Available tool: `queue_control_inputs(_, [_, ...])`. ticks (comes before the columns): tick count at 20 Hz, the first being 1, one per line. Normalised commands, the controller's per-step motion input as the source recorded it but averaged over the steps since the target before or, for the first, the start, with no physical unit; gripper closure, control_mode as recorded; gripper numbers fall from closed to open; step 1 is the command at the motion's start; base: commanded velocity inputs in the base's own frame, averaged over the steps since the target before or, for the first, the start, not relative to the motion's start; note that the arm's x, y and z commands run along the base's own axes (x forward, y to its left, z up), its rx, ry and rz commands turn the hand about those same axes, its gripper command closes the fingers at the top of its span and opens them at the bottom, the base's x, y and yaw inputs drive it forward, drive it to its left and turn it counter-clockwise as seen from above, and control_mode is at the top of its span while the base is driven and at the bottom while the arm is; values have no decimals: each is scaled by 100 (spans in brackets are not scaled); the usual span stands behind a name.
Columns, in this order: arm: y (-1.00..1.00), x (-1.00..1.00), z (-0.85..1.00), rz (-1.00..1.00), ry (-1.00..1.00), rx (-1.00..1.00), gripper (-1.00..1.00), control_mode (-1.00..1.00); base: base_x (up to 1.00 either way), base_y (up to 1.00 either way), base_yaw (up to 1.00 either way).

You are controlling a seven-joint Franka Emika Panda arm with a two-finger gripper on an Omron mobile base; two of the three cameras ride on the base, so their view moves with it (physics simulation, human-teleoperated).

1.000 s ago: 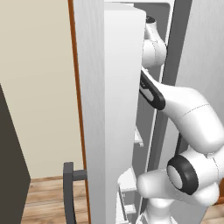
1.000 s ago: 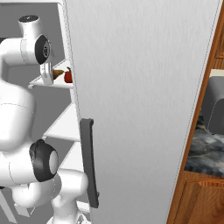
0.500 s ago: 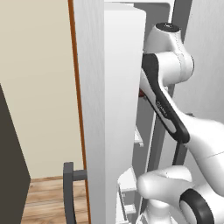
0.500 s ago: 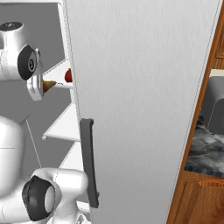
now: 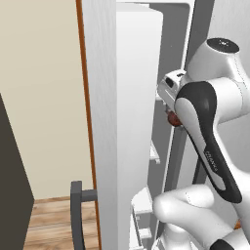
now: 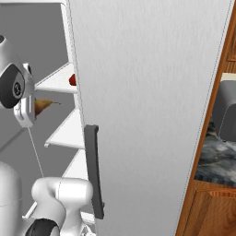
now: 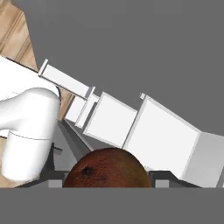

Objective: Take the pear, bell pepper, and mushroom from the freezer and place them in the bowl on the counter.

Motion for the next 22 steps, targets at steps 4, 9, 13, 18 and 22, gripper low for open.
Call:
queue_control_inputs(4, [-19, -10, -9, -7, 0, -2, 100, -100, 0, 0, 0])
queue_control_inputs(9, [-31, -19, -6, -11, -2, 0, 100, -100, 0, 0, 0])
queue_control_inputs(13, [-32, -29, -1, -11, -1, 0, 100, -100, 0, 0, 0])
queue_control_inputs(18, [-21, -2, -28, -7, 0, 0, 100, -100, 0, 0, 0])
queue_control_inputs(22, [-19, 0, -37, -3, 0, 2, 100, -100, 0, 0, 0])
